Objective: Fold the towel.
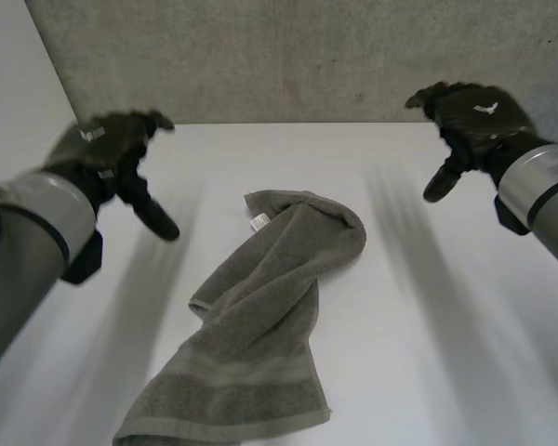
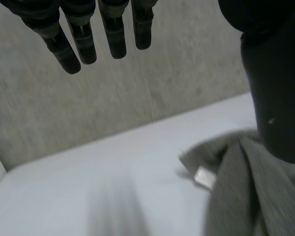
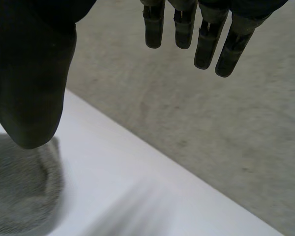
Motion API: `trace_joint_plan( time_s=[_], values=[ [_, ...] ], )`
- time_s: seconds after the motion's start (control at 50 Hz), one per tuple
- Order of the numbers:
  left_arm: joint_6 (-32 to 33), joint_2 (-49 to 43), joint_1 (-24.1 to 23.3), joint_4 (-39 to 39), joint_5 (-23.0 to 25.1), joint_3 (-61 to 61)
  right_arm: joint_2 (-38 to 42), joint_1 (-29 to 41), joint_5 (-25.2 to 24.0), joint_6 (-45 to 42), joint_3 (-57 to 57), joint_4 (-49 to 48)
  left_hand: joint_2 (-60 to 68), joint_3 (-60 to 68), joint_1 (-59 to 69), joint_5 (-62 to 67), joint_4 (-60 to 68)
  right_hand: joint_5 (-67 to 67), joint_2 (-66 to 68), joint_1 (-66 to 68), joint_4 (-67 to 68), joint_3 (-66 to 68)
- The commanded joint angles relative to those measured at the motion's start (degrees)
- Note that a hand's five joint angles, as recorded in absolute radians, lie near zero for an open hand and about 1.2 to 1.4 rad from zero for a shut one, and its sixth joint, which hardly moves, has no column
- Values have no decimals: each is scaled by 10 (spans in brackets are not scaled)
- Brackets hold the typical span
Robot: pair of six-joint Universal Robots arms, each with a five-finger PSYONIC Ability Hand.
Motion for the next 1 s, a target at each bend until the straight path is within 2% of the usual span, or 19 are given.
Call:
trace_joint_plan(
  time_s=[0.02, 0.14, 0.2, 0.26, 0.32, 0.34, 0.36, 0.38, 0.46, 0.48, 0.5, 0.52, 0.54, 0.64, 0.8, 0.9, 0.94, 0.96, 1.0],
  values=[
    [8, -10, -5, 94, 1, -133, 105, 24, -97, -64, -28, -1, -26, -17, -28, -104, -32, -35, -45, -34, -47, -39],
    [7, -55, -9, 169, 4, -194, 201, 68, -104, -142, -80, 1, -21, -12, -23, -99, -27, -35, -45, -34, -47, -39],
    [6, -87, -20, 175, 4, -198, 280, 88, -98, -193, -131, 4, -15, -5, -16, -93, -20, -35, -45, -34, -47, -39],
    [8, -119, -37, 175, 2, -198, 300, 91, -91, -198, -146, 5, -8, 2, -9, -86, -13, -35, -45, -34, -47, -39],
    [8, -140, -48, 174, -1, -197, 334, 102, -74, -198, -174, 4, 29, 38, 27, -49, 24, 57, 47, 58, 45, 52],
    [8, -140, -48, 174, -1, -197, 345, 107, -62, -197, -188, 3, 29, 39, 28, -49, 24, 167, 157, 167, 155, 162],
    [8, -148, -50, 174, -1, -196, 352, 112, -51, -196, -199, 4, 81, 90, 79, 3, 76, 276, 266, 277, 264, 272],
    [8, -148, -50, 174, -1, -196, 352, 112, -51, -196, -200, 4, 81, 91, 80, 3, 76, 277, 268, 278, 265, 273],
    [8, -163, -62, 174, 0, -190, 361, 113, -34, -192, -218, 4, 211, 220, 209, 132, 205, 477, 467, 478, 465, 472],
    [8, -167, -66, 174, 1, -188, 361, 113, -34, -192, -218, 4, 301, 310, 299, 223, 296, 477, 468, 478, 466, 473],
    [8, -167, -66, 174, 1, -188, 362, 113, -31, -189, -219, 4, 302, 311, 300, 224, 296, 570, 561, 571, 559, 566],
    [8, -168, -70, 173, 0, -184, 361, 110, -30, -184, -219, 4, 430, 439, 428, 352, 425, 664, 655, 665, 652, 660],
    [8, -167, -72, 172, -1, -181, 361, 110, -30, -184, -219, 4, 515, 524, 513, 436, 509, 665, 655, 666, 653, 661],
    [8, -149, -77, 164, -3, -155, 358, 110, -29, -147, -211, 8, 641, 651, 640, 563, 636, 665, 655, 666, 653, 661],
    [2, -83, -84, 125, 1, -96, 289, 81, -48, -66, -163, 61, 641, 651, 640, 563, 636, 665, 655, 666, 653, 661],
    [1, -52, -91, 109, 1, -85, 179, 33, -65, -20, -110, 78, 641, 651, 640, 563, 636, 665, 655, 666, 653, 661],
    [0, -40, -94, 108, 3, -85, 79, -2, -74, 6, -82, 83, 641, 651, 640, 563, 636, 665, 655, 666, 653, 661],
    [0, -27, -97, 108, 4, -84, 79, -3, -74, 6, -82, 83, 641, 651, 640, 563, 636, 665, 655, 666, 653, 661],
    [0, -15, -98, 109, 5, -84, -5, -36, -83, 33, -77, 94, 641, 651, 640, 563, 636, 665, 655, 666, 653, 661]
  ],
)
